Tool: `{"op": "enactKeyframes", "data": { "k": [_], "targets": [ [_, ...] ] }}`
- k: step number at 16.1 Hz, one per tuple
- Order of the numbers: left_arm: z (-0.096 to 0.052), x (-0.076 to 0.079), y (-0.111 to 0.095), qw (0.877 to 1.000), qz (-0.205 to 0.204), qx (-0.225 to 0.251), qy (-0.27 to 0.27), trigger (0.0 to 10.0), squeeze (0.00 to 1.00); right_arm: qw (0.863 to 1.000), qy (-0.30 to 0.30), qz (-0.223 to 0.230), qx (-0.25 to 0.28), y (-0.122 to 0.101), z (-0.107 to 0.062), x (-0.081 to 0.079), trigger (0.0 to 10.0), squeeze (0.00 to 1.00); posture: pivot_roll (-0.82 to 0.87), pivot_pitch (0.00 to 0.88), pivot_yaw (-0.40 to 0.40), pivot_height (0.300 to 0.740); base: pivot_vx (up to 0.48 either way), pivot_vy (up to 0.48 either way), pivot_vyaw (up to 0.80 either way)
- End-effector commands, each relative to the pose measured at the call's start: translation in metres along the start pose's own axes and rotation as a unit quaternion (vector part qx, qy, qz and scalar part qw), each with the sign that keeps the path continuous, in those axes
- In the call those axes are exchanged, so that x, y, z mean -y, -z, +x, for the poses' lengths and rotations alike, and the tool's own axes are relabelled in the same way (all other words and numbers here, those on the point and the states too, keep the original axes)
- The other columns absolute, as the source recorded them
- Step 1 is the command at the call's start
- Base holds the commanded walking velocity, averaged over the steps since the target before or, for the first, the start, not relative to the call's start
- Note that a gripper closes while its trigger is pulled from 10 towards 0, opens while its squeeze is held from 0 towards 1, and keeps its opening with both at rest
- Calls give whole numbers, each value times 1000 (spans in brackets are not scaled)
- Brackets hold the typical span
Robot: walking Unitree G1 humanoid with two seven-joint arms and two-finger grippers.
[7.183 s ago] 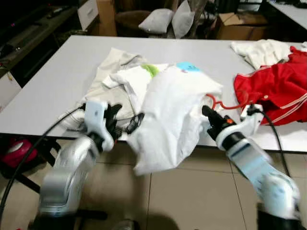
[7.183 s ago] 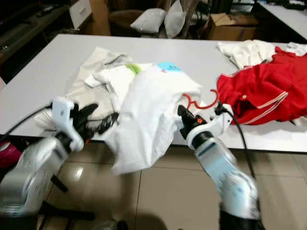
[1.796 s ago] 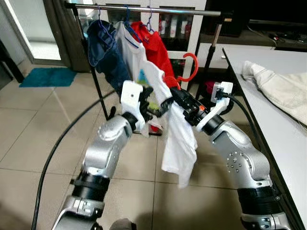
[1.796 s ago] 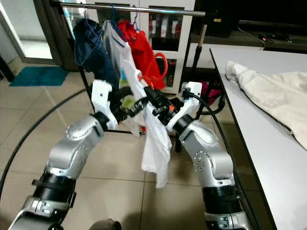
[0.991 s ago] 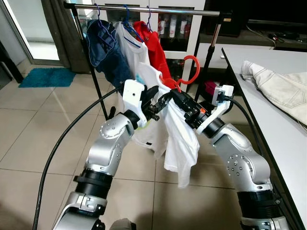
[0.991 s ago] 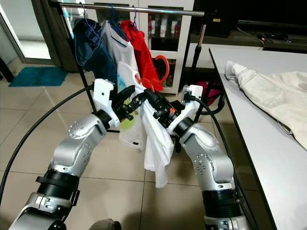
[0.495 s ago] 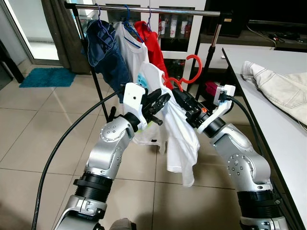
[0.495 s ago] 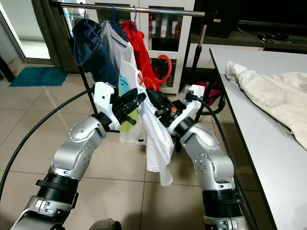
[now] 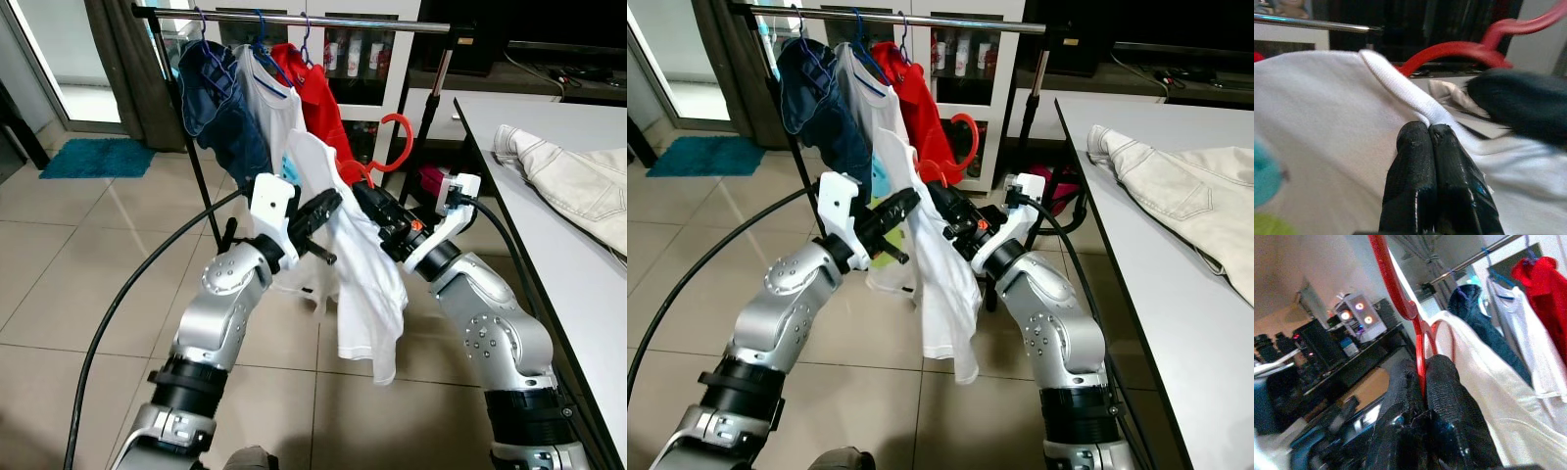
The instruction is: Hang hanger
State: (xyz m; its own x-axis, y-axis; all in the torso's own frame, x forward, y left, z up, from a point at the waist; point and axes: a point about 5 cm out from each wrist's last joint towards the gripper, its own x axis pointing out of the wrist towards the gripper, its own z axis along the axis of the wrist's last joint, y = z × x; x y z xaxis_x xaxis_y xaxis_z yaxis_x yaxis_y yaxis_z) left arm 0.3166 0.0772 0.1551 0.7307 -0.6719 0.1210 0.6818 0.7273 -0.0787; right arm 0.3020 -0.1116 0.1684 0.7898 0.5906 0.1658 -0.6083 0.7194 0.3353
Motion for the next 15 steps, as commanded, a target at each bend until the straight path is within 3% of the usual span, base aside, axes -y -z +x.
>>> {"op": "enactKeyframes", "data": {
  "k": [1,5,8,10,13,15],
  "targets": [
    [1,7,-4,1000,5,12,24,0,0,1000,4,-9,5,-7,5,1,10000,0,50,0,23,740,0,0,0],
    [-2,15,-12,998,11,37,47,0,0,997,67,-22,-31,1,4,16,10000,0,51,0,21,740,0,0,0],
    [-7,25,-12,996,39,34,66,0,0,988,145,-27,-51,4,2,34,10000,0,55,0,18,740,0,0,0],
    [-8,30,-12,996,40,35,68,0,0,981,184,-30,-50,3,0,43,10000,0,56,0,18,740,0,0,0],
    [-9,33,-13,996,55,35,59,0,0,959,274,-59,-42,-1,-6,61,10000,0,57,0,21,740,0,0,0],
    [-9,27,-10,997,66,22,35,0,0,959,279,-51,-17,-8,-5,62,10000,0,56,0,23,740,0,0,0]
  ]
}}
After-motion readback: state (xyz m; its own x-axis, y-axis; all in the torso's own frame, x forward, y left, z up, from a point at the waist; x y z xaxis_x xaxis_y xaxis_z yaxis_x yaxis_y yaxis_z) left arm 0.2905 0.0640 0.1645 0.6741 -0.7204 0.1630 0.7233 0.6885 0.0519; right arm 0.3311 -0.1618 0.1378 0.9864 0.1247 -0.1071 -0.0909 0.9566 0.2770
